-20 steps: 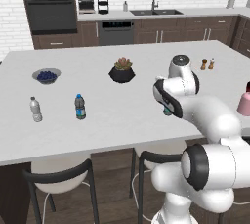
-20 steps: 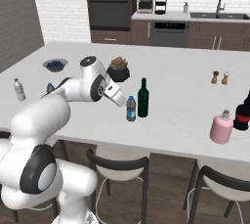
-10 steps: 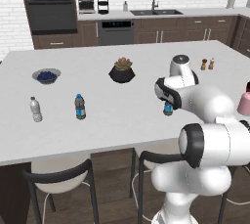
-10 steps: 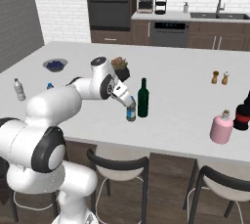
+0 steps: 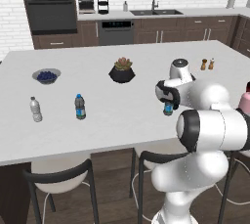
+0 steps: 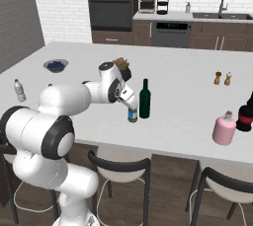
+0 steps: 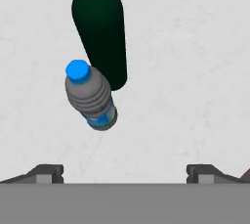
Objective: Move the plastic bottles in the middle to the plastics group, and the glass bottles in the middle to the glass group.
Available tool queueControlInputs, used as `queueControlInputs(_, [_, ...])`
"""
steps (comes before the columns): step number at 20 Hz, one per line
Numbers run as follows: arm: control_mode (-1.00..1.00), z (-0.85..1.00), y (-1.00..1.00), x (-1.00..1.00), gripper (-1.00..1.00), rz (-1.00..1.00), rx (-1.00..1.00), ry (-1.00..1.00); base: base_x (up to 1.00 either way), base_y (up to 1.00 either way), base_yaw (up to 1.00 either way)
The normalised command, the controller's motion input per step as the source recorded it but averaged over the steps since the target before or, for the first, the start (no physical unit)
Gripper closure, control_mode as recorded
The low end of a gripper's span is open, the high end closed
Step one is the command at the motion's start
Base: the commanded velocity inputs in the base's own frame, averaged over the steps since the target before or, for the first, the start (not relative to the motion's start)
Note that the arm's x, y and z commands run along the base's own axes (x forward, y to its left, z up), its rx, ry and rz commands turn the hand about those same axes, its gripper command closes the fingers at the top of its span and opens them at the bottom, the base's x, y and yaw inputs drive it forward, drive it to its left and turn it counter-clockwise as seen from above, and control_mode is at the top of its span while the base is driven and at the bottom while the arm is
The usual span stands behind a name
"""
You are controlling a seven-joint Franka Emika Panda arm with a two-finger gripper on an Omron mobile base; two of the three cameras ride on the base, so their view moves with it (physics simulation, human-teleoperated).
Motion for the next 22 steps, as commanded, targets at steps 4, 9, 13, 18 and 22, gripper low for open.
queueControlInputs(4, [-1.00, -0.16, -0.07, 0.31, -1.00, 0.00, 0.00, 0.01, 0.00, 0.00, 0.00])
queueControlInputs(9, [-1.00, -0.17, 0.00, 0.28, -1.00, 0.00, 0.00, 0.00, 0.00, 0.00, 0.00])
queueControlInputs(13, [-1.00, -0.20, 0.00, 0.24, -1.00, 0.00, 0.00, 0.00, 0.00, 0.00, 0.00])
queueControlInputs(18, [-1.00, -0.21, -0.08, 0.27, -1.00, 0.00, 0.00, 0.00, 0.00, 0.00, 0.00])
queueControlInputs(22, [-1.00, -0.14, -0.04, 0.28, -1.00, 0.00, 0.00, 0.00, 0.00, 0.00, 0.00])
